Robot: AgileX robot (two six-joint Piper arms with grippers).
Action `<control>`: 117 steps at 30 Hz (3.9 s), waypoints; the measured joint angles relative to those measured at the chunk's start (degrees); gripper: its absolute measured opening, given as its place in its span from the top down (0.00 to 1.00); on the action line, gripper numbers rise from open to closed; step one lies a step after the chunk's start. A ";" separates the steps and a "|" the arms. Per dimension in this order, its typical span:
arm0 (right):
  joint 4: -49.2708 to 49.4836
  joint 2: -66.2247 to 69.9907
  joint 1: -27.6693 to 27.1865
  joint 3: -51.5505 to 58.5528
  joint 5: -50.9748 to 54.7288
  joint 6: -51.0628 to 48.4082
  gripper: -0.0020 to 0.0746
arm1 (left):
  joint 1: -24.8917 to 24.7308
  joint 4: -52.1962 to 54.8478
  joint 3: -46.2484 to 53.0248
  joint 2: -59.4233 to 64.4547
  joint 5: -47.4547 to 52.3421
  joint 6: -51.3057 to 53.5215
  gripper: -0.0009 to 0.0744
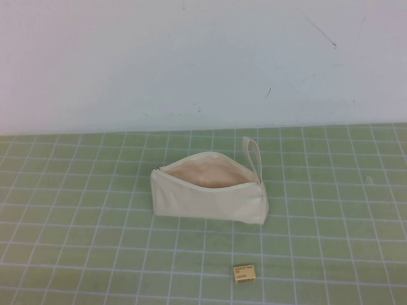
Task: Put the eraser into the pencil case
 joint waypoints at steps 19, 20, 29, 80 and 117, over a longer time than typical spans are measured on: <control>0.00 0.00 0.00 0.00 -0.10 0.00 0.97 | 0.00 0.00 0.00 0.00 0.00 0.00 0.99; 0.00 0.00 0.00 0.00 -0.10 0.00 0.97 | 0.00 0.00 0.00 0.00 0.00 0.00 0.99; 0.00 0.00 0.00 0.00 -0.29 0.00 0.97 | 0.00 0.00 0.00 0.00 0.00 0.00 0.99; -5.69 1.86 0.00 -19.12 -22.76 -6.37 0.97 | 0.00 0.00 0.00 0.00 0.00 0.00 0.99; 26.05 78.01 20.25 -51.32 27.64 -39.85 0.97 | 0.00 0.00 0.00 0.00 0.00 0.00 0.99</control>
